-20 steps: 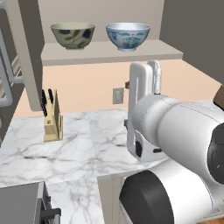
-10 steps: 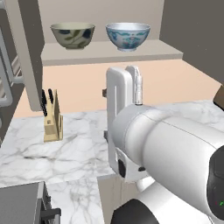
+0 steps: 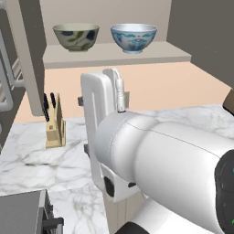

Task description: Open the cabinet. Pick the bowls from the counter and place them in the cabinet. Then close the cabinet.

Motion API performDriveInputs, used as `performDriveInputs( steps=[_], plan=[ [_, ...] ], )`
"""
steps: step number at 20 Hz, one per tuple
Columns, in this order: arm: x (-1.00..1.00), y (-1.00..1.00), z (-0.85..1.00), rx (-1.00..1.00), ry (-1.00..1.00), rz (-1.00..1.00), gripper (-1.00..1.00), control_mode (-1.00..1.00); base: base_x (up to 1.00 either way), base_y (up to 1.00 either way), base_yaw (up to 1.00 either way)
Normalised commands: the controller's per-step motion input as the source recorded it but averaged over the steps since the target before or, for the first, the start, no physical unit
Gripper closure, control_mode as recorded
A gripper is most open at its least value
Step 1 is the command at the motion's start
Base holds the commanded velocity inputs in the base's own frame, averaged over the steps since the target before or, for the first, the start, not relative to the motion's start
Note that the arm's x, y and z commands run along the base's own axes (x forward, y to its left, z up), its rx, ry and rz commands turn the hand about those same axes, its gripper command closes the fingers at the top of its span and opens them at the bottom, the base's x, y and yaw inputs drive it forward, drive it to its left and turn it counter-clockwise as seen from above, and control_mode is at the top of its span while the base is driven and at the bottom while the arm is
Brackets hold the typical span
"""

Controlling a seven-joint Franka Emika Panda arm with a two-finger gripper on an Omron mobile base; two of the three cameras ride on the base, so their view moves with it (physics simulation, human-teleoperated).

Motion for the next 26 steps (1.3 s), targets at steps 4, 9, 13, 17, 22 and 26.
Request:
performDriveInputs(
  steps=[4,9,13,17,22,26],
  plan=[
    [-0.23,0.33,0.19,-0.02,-0.07,0.18,-1.00,-1.00,0.00,0.00,0.00],
    [0.00,0.19,0.00,0.00,-0.22,0.04,-1.00,-1.00,0.00,0.00,0.00],
    [0.12,0.34,0.00,0.00,-0.09,0.04,-1.00,-1.00,0.00,0.00,0.00],
    [0.23,0.33,0.00,0.00,0.00,0.10,-1.00,-1.00,0.00,0.00,0.00],
    [0.25,0.19,0.00,0.00,0.00,0.10,-1.00,-1.00,0.00,0.00,0.00],
    [0.41,0.23,0.00,0.00,0.00,0.11,-1.00,-1.00,0.00,0.00,0.00]
  ],
)
